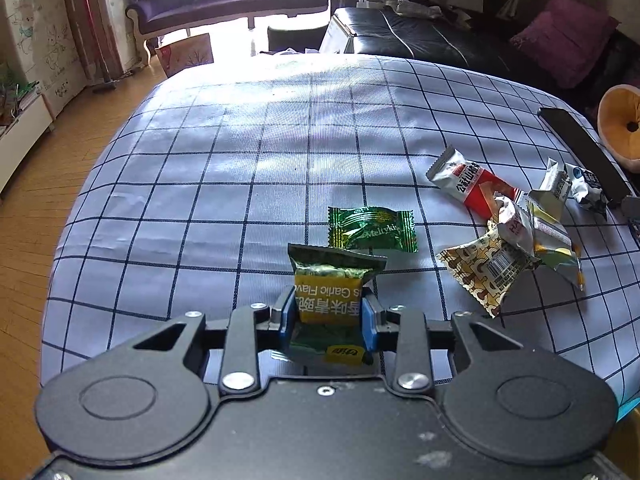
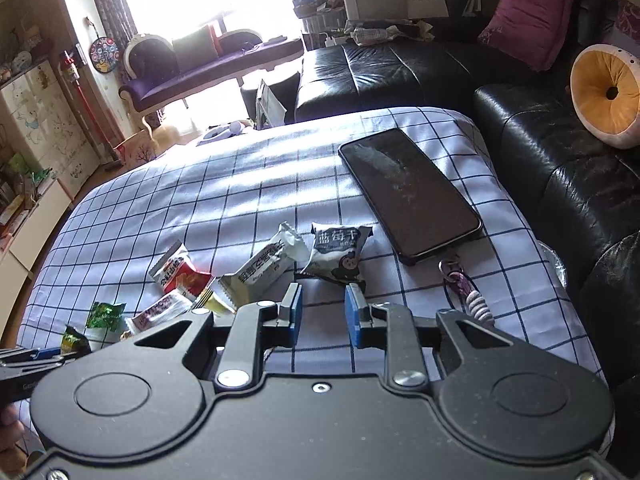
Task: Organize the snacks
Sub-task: 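Close the right tool on the white blueberry snack bag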
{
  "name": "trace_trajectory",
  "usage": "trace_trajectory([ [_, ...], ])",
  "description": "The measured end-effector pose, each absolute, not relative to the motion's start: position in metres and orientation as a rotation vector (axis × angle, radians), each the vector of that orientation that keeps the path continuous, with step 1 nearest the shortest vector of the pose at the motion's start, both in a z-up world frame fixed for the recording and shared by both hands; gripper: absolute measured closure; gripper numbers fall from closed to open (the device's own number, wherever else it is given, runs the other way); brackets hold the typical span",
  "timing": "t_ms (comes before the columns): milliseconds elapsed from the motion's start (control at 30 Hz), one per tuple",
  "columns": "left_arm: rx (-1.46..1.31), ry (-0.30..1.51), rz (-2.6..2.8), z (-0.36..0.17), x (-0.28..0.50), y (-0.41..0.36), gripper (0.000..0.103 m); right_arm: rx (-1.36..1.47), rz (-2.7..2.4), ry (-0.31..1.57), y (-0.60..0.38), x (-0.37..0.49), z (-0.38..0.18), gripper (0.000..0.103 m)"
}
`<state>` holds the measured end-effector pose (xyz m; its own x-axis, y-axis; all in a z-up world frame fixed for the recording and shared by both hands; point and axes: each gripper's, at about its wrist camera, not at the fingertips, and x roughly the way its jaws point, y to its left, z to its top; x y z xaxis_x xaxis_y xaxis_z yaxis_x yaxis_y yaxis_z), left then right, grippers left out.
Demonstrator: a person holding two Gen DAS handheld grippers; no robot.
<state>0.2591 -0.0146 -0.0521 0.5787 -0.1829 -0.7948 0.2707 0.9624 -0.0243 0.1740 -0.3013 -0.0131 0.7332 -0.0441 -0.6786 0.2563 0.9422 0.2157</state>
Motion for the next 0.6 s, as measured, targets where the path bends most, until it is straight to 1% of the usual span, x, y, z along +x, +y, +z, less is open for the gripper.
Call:
trace_trajectory([
  [200,0.140,0.887,-0.259,-0.055,0.252,-0.023,0.068,0.324,-0.218,0.717,-0.310,0.194,-0.018,0.067],
  [267,0.147,0.881,-0.261,-0.056,0.251,-0.023,0.068,0.325,-0.227,0.711,-0.312,0.199,-0.019,0.060],
  [300,0.151,0.880,-0.260,-0.056,0.250,-0.024,0.068,0.327,-0.228,0.702,-0.312,0.201,-0.020,0.053],
  [333,0.151,0.878,-0.259,-0.055,0.250,-0.024,0.068,0.325,-0.233,0.696,-0.311,0.203,-0.022,0.052],
  [600,0.150,0.868,-0.262,-0.057,0.248,-0.024,0.069,0.295,-0.241,0.735,-0.307,0.220,-0.035,0.051],
])
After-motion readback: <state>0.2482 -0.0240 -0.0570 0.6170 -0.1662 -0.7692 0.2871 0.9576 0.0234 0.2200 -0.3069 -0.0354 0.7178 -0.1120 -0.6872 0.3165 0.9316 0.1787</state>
